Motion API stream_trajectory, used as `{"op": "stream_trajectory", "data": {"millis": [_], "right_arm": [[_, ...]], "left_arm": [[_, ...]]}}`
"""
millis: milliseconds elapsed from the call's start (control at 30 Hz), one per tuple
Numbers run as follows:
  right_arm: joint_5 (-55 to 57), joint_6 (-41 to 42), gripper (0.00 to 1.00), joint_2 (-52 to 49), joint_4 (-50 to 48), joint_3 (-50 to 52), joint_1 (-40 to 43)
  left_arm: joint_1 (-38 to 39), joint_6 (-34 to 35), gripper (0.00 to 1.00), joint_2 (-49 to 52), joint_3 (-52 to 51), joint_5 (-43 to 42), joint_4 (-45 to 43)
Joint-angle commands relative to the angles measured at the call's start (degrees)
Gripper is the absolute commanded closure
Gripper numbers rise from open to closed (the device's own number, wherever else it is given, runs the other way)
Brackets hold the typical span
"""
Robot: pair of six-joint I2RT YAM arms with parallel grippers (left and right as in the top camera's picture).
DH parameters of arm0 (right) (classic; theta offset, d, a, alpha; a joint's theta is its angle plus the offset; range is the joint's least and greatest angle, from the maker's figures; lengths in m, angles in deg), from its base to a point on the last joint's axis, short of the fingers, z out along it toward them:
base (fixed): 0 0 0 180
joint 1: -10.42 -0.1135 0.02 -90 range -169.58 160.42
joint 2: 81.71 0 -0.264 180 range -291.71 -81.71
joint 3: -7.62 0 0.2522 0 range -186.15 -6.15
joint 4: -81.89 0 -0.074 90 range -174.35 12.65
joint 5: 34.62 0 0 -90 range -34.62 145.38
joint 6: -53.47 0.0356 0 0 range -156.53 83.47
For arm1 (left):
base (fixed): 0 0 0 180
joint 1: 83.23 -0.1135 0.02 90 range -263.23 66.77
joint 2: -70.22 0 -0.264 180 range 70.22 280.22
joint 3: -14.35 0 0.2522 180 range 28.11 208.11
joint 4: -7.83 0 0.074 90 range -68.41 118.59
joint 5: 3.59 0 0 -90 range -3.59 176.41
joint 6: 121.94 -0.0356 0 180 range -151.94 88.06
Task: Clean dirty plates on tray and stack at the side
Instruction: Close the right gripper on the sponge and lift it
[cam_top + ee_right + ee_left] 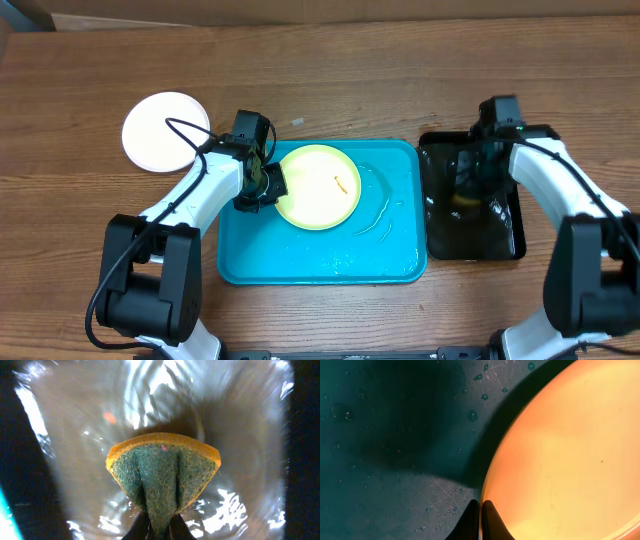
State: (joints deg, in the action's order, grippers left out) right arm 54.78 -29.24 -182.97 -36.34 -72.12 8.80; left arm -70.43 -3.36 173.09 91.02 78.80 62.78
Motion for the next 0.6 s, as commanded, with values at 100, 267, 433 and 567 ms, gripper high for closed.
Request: {"op": "stream_trajectory", "data": {"millis": [100, 267, 433, 567], "right_arm": [[4.9, 0.2, 0.96, 4.5, 0.2, -2.7, -0.1], [6.8, 0.2, 0.96, 4.1, -0.2, -2.7, -0.2], [6.5, 0.2, 0.96, 4.1, -0.1, -2.7, -0.2], [6.6, 0.2, 0.96, 4.1, -0.6, -2.7, -0.2]], "left_arm": [[0.4, 0.2, 0.94, -1.0, -0.6, 0.6, -0.1], [0.4, 0.2, 0.78, -1.0, -0.7, 0.8, -0.1], [0.4, 0.2, 0.76, -1.0, -1.2, 1.4, -0.3], [0.4, 0.2, 0.78, -1.0, -1.3, 1.7, -0.4]]}}
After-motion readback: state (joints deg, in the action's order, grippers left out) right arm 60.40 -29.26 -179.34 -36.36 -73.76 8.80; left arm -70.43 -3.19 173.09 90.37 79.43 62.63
